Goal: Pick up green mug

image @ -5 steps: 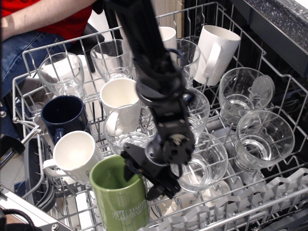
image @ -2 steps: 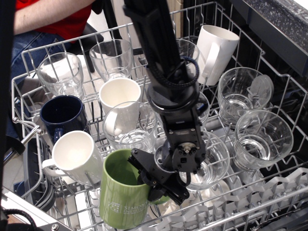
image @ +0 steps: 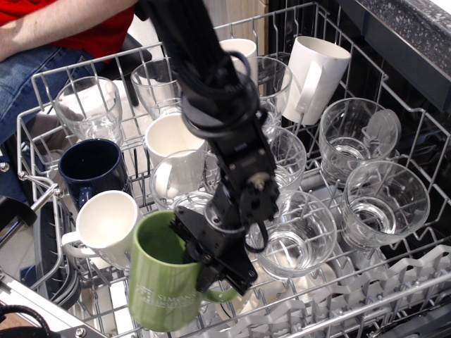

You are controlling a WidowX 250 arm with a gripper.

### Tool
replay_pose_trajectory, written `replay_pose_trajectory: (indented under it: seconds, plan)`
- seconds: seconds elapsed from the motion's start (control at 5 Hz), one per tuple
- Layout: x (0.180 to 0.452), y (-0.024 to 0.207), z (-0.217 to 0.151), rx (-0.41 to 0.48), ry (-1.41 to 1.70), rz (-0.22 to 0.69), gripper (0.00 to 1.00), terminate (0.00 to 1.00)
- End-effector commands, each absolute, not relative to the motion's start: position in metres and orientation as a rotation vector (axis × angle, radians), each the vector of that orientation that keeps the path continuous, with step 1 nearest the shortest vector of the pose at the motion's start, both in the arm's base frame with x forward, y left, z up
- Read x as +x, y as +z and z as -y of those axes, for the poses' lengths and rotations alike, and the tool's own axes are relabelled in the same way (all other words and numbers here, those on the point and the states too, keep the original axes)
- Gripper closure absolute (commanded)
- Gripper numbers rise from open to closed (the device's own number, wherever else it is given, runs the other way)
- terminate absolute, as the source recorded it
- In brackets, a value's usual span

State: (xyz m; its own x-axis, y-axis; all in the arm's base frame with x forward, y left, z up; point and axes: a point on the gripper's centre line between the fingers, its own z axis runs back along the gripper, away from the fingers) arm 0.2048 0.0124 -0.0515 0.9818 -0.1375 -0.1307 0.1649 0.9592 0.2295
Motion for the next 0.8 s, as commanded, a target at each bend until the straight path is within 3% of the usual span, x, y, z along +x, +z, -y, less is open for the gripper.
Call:
replay_pose_trajectory:
  seconds: [0.0,0.2,0.6]
  plan:
    - [0.228,0.01,-0.011,0.159,-0.221,0.028,1.0,0.0]
    - [0.223,0.048,-0.002,0.078,-0.226,0.134,1.0,0.0]
    - [0.214,0.109,0.004,0.016,-0.317,0.134,1.0,0.0]
